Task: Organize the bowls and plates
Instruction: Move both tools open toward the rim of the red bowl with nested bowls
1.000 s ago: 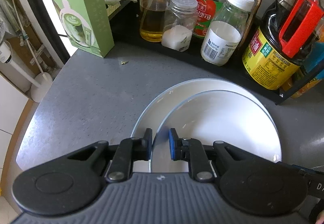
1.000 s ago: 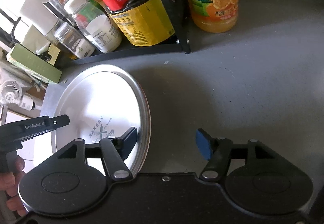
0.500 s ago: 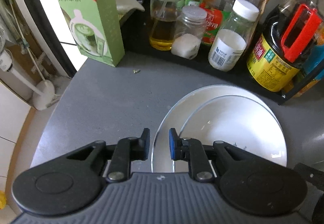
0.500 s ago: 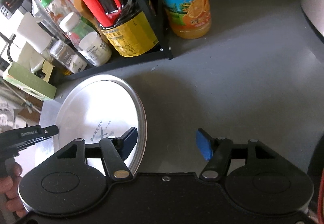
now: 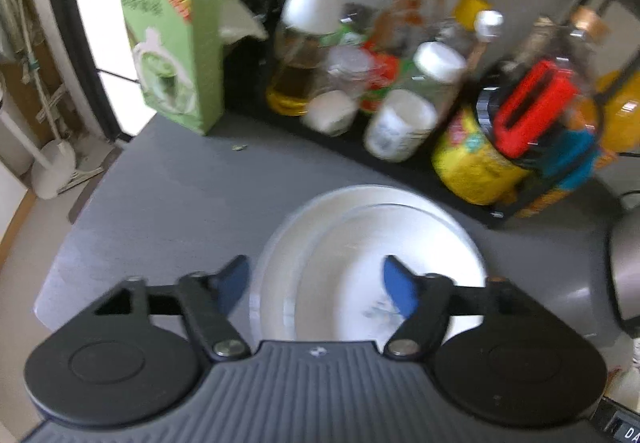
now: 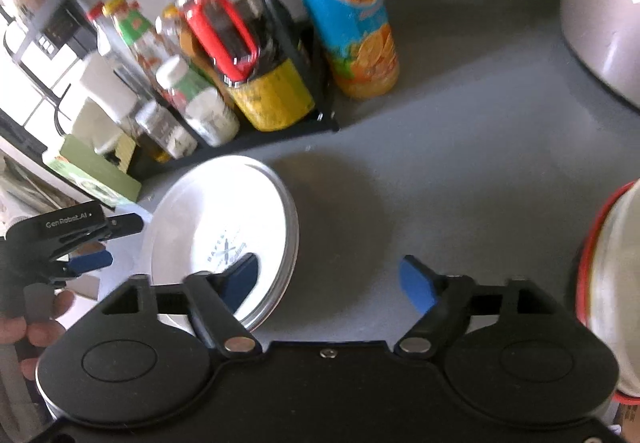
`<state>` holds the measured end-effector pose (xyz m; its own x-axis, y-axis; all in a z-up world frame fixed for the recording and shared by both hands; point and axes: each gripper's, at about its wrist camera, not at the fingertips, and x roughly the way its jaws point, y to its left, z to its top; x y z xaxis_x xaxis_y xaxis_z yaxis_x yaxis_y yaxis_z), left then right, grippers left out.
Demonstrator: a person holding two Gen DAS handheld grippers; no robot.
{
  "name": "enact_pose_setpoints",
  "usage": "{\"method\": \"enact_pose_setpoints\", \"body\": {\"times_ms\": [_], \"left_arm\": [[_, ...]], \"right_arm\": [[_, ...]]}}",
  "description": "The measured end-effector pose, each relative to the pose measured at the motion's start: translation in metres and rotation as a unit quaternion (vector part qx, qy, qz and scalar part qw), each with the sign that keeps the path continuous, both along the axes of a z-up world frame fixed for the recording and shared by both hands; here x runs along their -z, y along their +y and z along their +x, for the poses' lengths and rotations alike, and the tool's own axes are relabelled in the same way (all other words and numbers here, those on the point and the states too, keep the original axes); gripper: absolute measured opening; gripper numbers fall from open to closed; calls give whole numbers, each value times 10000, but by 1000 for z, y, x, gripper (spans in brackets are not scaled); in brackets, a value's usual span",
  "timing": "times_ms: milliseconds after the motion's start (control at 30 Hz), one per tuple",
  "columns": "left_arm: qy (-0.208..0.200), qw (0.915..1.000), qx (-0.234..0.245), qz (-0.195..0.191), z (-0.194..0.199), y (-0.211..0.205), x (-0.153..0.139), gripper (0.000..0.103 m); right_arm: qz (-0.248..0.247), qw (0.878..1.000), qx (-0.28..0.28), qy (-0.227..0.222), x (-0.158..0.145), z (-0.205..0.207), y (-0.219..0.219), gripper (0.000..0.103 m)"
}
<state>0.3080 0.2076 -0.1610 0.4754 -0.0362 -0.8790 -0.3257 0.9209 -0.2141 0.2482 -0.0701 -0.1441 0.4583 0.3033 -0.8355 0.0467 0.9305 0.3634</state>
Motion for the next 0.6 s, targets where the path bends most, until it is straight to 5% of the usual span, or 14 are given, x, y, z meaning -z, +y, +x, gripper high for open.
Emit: {"method": "enact_pose_setpoints", "body": {"times_ms": [333,600], "left_arm": [[-397,9986,341,-123,-19,-80,-46,91],[-634,9976,273,109,-42,-132,-81,93]], "right_arm": [[149,9984,-115,-541,-32,-31,-66,103],[354,9951,-281,-882,-48,-57,-117,103]]}}
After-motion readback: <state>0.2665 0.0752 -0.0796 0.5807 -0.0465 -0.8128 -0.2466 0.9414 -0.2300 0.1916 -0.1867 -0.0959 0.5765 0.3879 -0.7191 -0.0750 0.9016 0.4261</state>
